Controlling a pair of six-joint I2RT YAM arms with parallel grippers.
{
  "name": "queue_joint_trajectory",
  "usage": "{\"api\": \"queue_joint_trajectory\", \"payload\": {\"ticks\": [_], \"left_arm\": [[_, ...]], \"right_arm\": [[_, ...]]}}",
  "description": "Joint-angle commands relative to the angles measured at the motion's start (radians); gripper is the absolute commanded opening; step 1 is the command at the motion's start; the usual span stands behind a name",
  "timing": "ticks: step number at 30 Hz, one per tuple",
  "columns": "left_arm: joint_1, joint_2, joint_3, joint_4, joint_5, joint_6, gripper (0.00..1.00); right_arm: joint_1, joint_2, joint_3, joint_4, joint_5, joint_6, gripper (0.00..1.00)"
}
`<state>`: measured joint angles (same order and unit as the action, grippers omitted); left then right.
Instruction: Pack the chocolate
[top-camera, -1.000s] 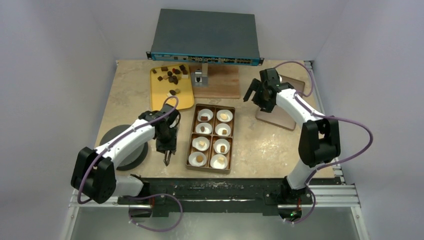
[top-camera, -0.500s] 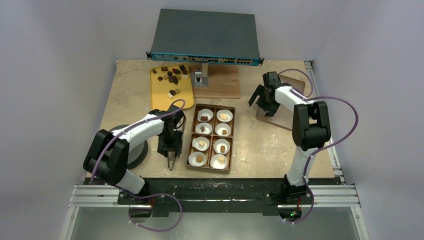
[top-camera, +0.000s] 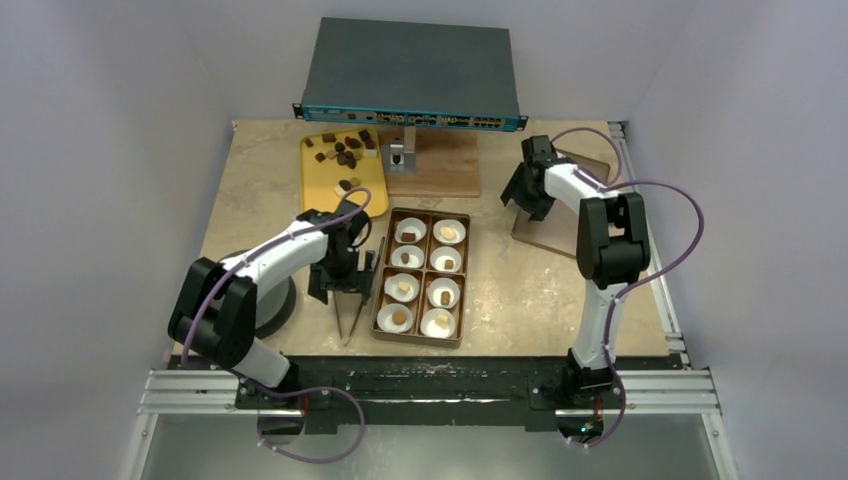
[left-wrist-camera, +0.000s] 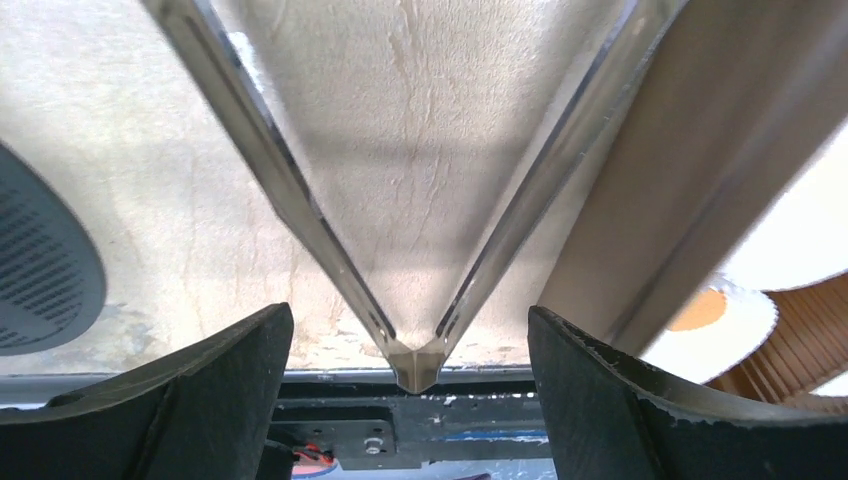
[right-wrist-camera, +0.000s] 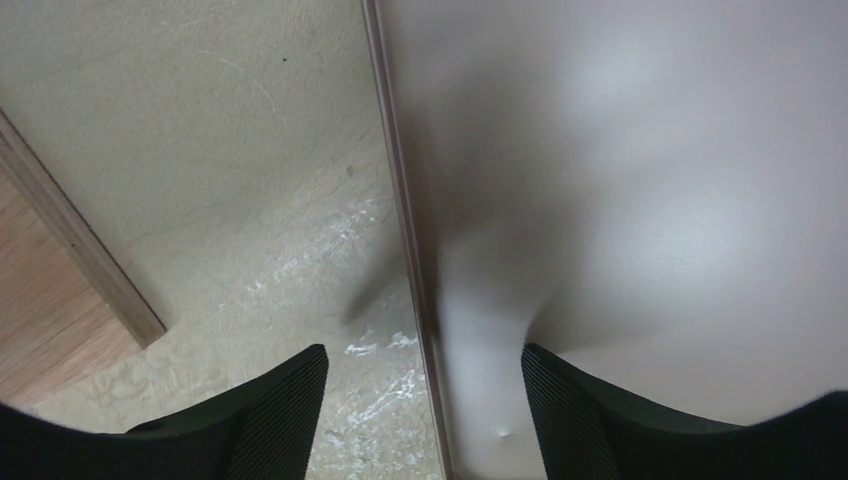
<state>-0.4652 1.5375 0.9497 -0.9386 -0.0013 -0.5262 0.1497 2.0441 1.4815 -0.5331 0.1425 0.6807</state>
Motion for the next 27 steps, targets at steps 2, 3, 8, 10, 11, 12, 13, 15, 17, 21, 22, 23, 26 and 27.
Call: {"api": "queue_joint_trajectory", "payload": {"ticks": [2,3,8,10,11,12,13,15,17,21,22,23,26,27], "left_arm": [[0.012,-0.090,0.120,-0.099,-0.076,0.040,0.87],[0.012,-0.104,0.140,-0.118,-0.082,0.043,0.88],[0.013,-0.155,0.226,-0.184,-0.081,0.056,0.88],[0.013,-0.176,0.248,-0.191,-0.071,0.059,0.88],[0.013,-0.185,0.259,-0.196,-0.067,0.058,0.88],[0.013,-0.195,0.268,-0.200,-0.062,0.058,0.88],[0.013,-0.205,0.277,-0.202,-0.055,0.059,0.88],[0.012,-0.229,0.291,-0.200,-0.036,0.055,0.88],[0.011,-0.250,0.305,-0.188,-0.008,0.052,0.88],[0.010,-0.290,0.306,-0.107,0.090,0.022,0.88],[0.009,-0.300,0.302,-0.083,0.129,0.010,0.88],[0.006,-0.310,0.296,-0.051,0.145,-0.002,0.88],[-0.009,-0.351,0.266,0.048,0.200,-0.044,0.88],[-0.020,-0.363,0.256,0.080,0.205,-0.059,0.88]], "right_arm": [[0.000,0.025,0.032,-0.031,0.089,-0.013,0.59],[0.003,0.026,0.033,-0.035,0.100,-0.016,0.56],[0.027,0.059,0.061,-0.067,0.150,-0.027,0.38],[0.040,0.068,0.058,-0.066,0.161,-0.026,0.33],[0.048,0.074,0.056,-0.063,0.166,-0.025,0.31],[0.058,0.080,0.053,-0.062,0.170,-0.023,0.29],[0.065,0.086,0.051,-0.063,0.172,-0.020,0.27],[0.079,0.089,0.043,-0.057,0.172,-0.017,0.19],[0.087,0.078,0.024,-0.039,0.173,-0.015,0.12],[0.088,0.031,-0.027,0.006,0.159,-0.018,0.00],[0.088,0.011,-0.044,0.015,0.156,-0.021,0.00],[0.089,-0.015,-0.061,0.024,0.156,-0.023,0.00],[0.097,-0.123,-0.129,0.045,0.173,-0.033,0.00],[0.100,-0.166,-0.153,0.048,0.177,-0.037,0.00]]}}
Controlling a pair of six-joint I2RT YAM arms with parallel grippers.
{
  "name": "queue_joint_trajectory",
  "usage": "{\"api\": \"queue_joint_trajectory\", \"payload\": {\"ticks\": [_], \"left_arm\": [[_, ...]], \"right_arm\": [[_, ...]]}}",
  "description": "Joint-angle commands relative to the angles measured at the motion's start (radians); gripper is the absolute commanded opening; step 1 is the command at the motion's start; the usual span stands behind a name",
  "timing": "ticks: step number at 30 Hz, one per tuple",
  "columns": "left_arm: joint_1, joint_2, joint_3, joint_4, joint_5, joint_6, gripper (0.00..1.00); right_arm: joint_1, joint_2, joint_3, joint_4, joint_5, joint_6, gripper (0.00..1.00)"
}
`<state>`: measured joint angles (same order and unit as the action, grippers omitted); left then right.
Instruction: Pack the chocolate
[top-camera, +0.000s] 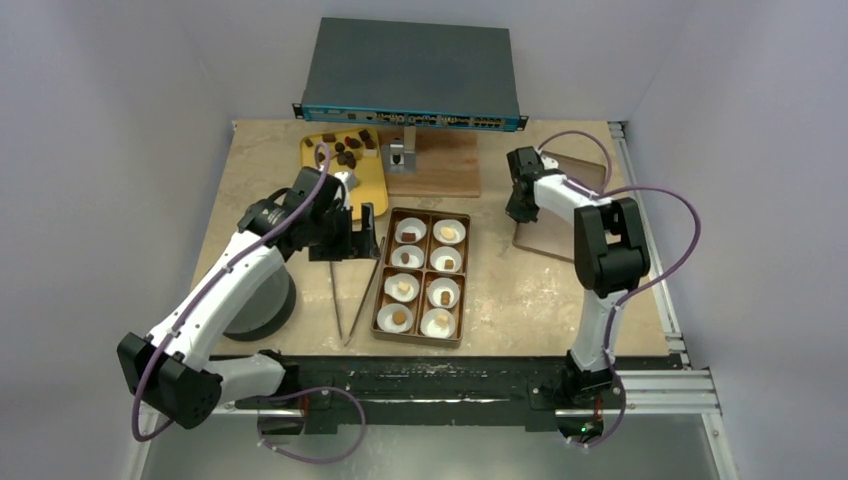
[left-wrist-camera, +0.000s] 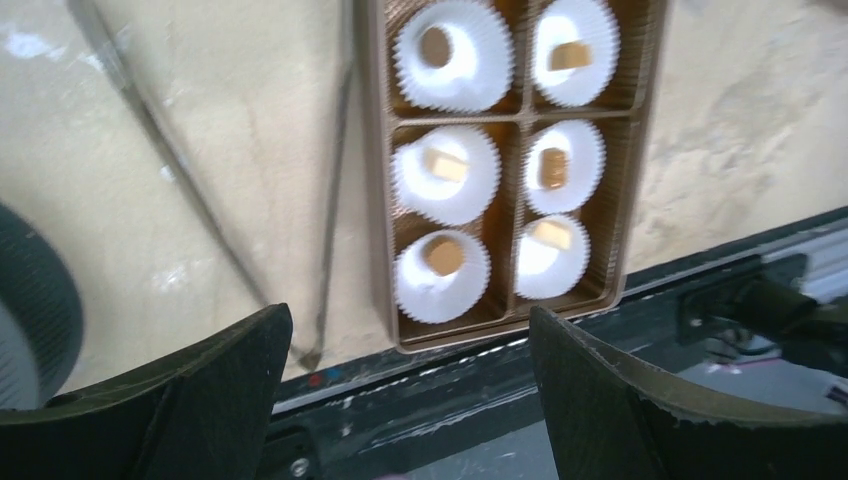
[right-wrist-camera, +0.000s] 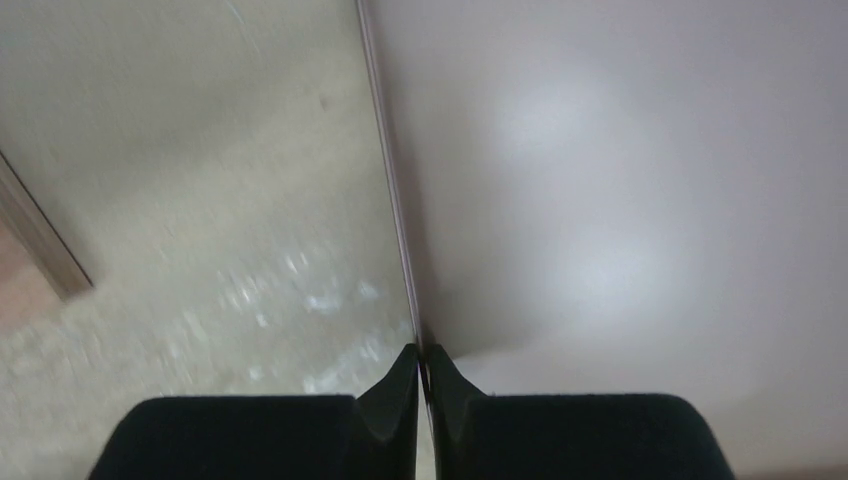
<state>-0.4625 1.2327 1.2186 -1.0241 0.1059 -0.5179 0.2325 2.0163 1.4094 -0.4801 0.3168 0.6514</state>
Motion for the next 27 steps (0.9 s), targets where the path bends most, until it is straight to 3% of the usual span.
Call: {"api": "queue_joint_trajectory", "payload": {"ticks": [1,10,15,21,27], "left_arm": [[-0.036,-0.066,-0.022,0.199,0.101,-0.079,0.88],[-0.098,-0.094,-0.117,0.425,0.142,-0.191,0.89],[-0.098,-0.104,-0.124,0.493,0.191,-0.217,0.89],[-0.099,-0.104,-0.104,0.544,0.241,-0.248,0.89],[-0.098,-0.106,-0.071,0.577,0.254,-0.270,0.89]], "right_arm": [[0.021,-0.192,-0.107,-0.003,0.006,-0.010,0.00],[0.066,-0.646,-0.323,-0.058,-0.050,0.033,0.00],[0.083,-0.858,-0.375,-0.085,-0.177,0.093,0.00],[0.130,-1.046,-0.299,-0.097,-0.352,0.189,0.00],[0.131,-1.083,-0.158,-0.124,-0.428,0.243,0.00]]}}
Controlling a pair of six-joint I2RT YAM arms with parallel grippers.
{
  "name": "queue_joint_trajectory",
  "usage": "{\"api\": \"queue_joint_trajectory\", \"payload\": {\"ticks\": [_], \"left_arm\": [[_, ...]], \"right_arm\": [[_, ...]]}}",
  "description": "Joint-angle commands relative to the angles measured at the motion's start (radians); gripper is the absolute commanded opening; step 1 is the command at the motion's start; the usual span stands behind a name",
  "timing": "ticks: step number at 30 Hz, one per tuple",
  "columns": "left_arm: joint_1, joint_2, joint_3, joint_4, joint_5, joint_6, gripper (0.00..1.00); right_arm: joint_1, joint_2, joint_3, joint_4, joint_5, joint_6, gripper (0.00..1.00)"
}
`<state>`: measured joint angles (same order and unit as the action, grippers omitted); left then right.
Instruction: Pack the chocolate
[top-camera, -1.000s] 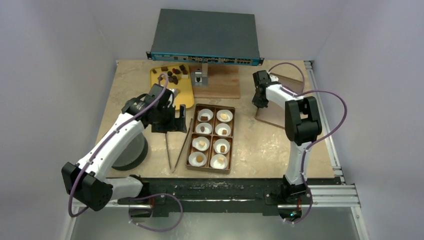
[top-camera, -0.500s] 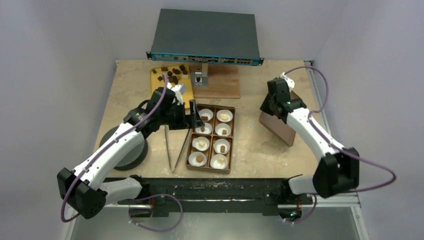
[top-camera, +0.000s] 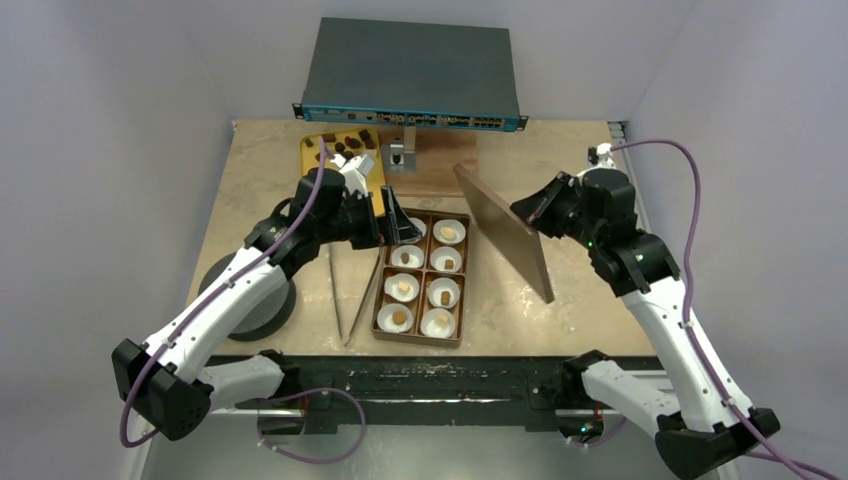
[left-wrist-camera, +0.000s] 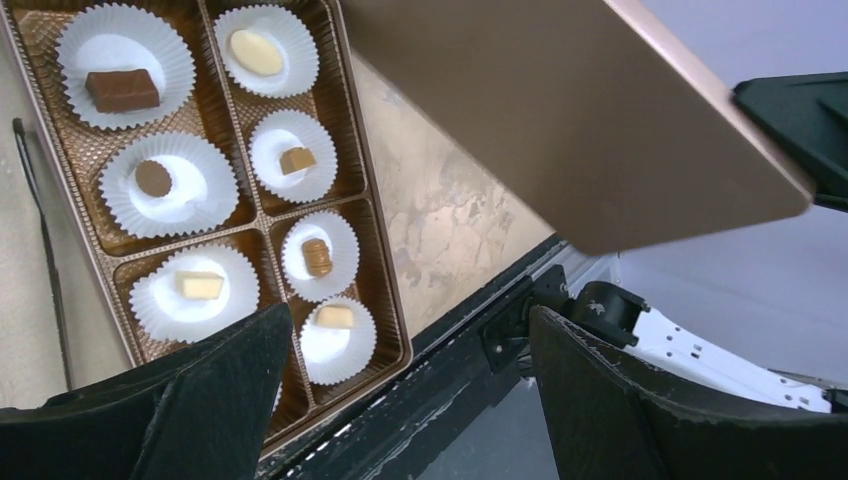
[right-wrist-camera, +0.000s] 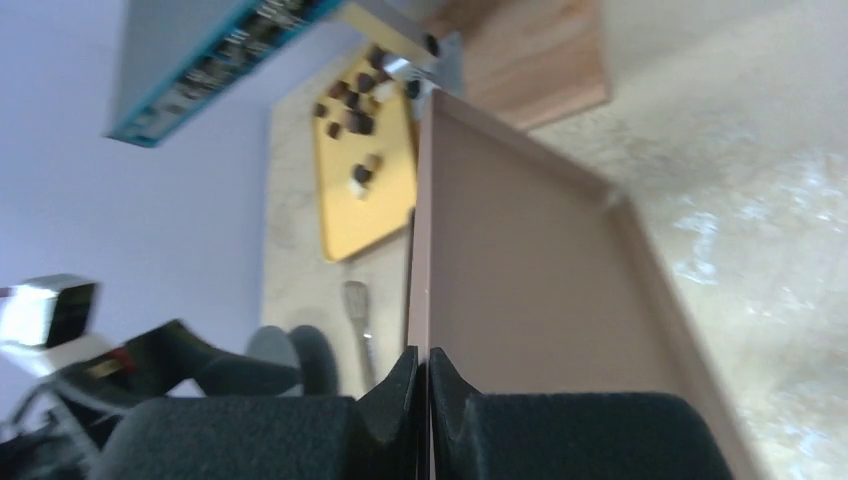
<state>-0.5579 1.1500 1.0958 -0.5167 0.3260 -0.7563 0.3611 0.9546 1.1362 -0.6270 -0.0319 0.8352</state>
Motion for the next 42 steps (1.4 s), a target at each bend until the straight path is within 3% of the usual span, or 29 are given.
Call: {"api": "queue_joint_trajectory", "payload": {"ticks": [1,6,11,18,20,21,23,25,28,33,34,36,42], "left_arm": [[-0.002,-0.022,0.053,0.075,0.042,-0.039,0.88],[-0.003,-0.035,0.007,0.153,0.081,-0.081,0.89],[-0.003,0.002,-0.004,0.165,0.108,-0.078,0.89],[-0.010,0.060,-0.043,0.123,0.046,-0.036,0.87],[-0.010,0.067,-0.065,0.110,0.025,-0.022,0.87],[-0.010,0.063,-0.077,0.103,0.010,-0.015,0.86],[-0.009,0.044,-0.098,0.086,-0.033,0.000,0.86],[-0.008,0.041,-0.098,0.065,-0.046,0.023,0.85],[-0.015,0.059,-0.081,0.019,-0.065,0.055,0.82],[-0.022,0.072,-0.088,-0.001,-0.085,0.076,0.77],[-0.022,0.073,-0.088,-0.001,-0.083,0.077,0.75],[-0.022,0.067,-0.086,-0.003,-0.083,0.080,0.74],[-0.022,0.033,-0.097,-0.026,-0.101,0.096,0.74]], "right_arm": [[0.004,-0.024,0.122,0.024,-0.081,0.064,0.00],[0.003,-0.046,0.105,0.082,-0.099,0.120,0.00],[0.003,-0.062,0.084,0.062,-0.024,0.105,0.00],[0.005,-0.011,-0.076,-0.014,0.051,-0.024,0.00],[0.022,0.005,-0.125,-0.009,0.055,-0.073,0.22],[0.051,0.006,-0.142,-0.011,0.098,-0.081,0.42],[0.126,0.014,-0.168,-0.019,0.198,-0.085,0.67],[0.166,0.042,-0.189,-0.031,0.267,-0.071,0.80],[0.171,0.055,-0.265,0.022,0.322,-0.055,0.90],[0.174,0.198,-0.304,0.066,0.363,-0.036,0.84],[0.174,0.229,-0.298,0.058,0.384,-0.032,0.81],[0.195,0.285,-0.297,0.067,0.415,-0.031,0.59],[0.270,0.475,-0.295,0.129,0.446,-0.009,0.46]]}}
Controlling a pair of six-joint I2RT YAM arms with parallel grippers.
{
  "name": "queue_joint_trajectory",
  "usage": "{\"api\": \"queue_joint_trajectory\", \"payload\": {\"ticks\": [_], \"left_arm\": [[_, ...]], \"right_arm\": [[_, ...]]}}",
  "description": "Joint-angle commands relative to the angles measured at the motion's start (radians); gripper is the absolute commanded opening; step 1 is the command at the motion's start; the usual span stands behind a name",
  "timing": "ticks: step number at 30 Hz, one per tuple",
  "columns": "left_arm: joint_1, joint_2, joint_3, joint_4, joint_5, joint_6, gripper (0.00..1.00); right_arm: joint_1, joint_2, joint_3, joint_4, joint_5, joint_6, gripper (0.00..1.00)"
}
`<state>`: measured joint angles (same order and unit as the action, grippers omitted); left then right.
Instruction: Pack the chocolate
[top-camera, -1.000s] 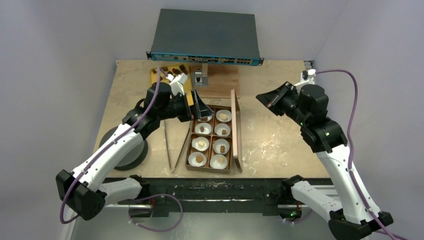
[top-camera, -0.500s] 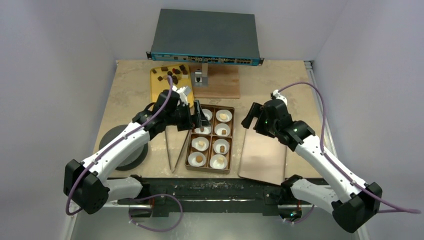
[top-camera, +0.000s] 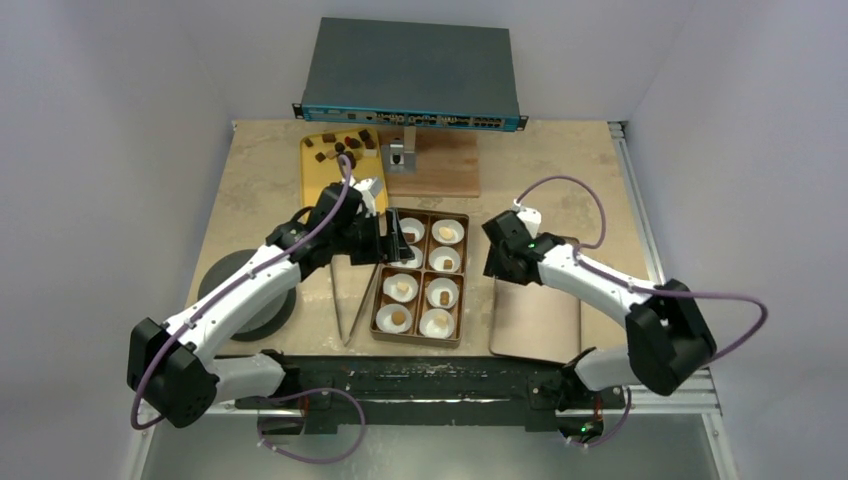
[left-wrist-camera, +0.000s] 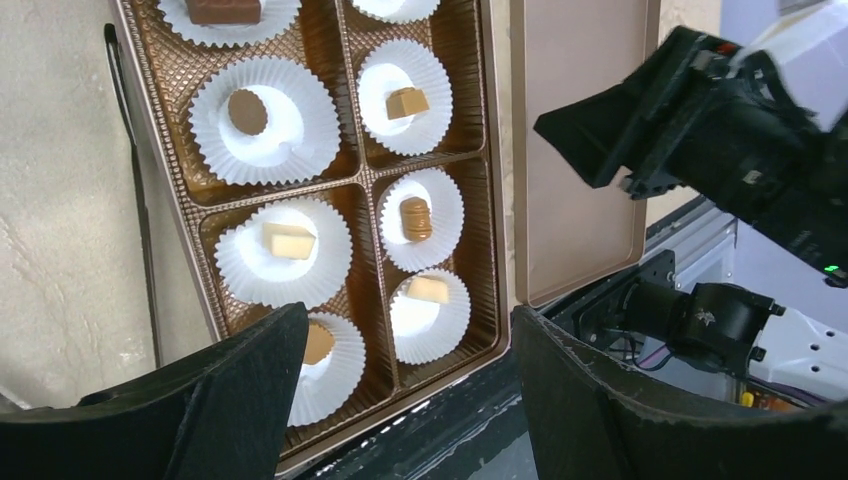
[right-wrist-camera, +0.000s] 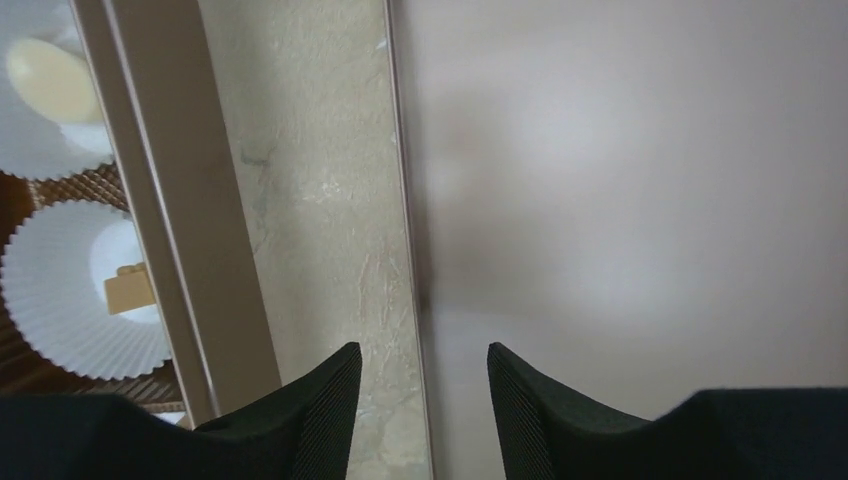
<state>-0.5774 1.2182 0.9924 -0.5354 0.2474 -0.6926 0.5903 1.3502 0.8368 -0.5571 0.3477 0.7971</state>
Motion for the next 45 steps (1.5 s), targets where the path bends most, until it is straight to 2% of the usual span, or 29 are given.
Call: {"api": "queue_joint_trajectory", "payload": {"ticks": [1,10,15,20,31,32,34,36,42,45], "left_arm": [[-0.002,-0.041,0.008,-0.014,-0.026,0.039,0.74],[-0.001,-0.091,0.041,-0.066,-0.048,0.061,0.74],[-0.001,-0.100,0.060,-0.077,-0.045,0.061,0.74],[0.000,-0.100,0.071,-0.089,-0.050,0.064,0.74],[0.000,-0.088,0.095,-0.119,-0.068,0.080,0.73],[0.000,-0.089,0.095,-0.124,-0.071,0.081,0.74],[0.001,-0.090,0.094,-0.124,-0.071,0.081,0.73],[0.002,-0.090,0.093,-0.123,-0.064,0.080,0.74],[0.008,-0.093,0.093,-0.128,-0.058,0.087,0.74],[0.007,-0.081,0.102,-0.127,-0.041,0.087,0.74]], "right_arm": [[0.049,0.110,0.003,0.074,0.064,0.033,0.44],[0.099,0.295,0.034,0.095,0.101,0.077,0.29],[0.106,0.320,0.026,0.113,0.097,0.080,0.11],[0.105,0.295,0.027,0.111,0.086,0.077,0.00],[0.106,0.179,0.055,0.078,0.073,0.059,0.00],[0.106,0.172,0.059,0.070,0.078,0.059,0.03],[0.106,0.154,0.058,0.066,0.082,0.057,0.21],[0.105,0.146,0.048,0.074,0.072,0.059,0.28],[0.106,0.210,0.022,0.098,0.064,0.076,0.29],[0.105,0.221,-0.025,0.157,0.030,0.085,0.24]]}}
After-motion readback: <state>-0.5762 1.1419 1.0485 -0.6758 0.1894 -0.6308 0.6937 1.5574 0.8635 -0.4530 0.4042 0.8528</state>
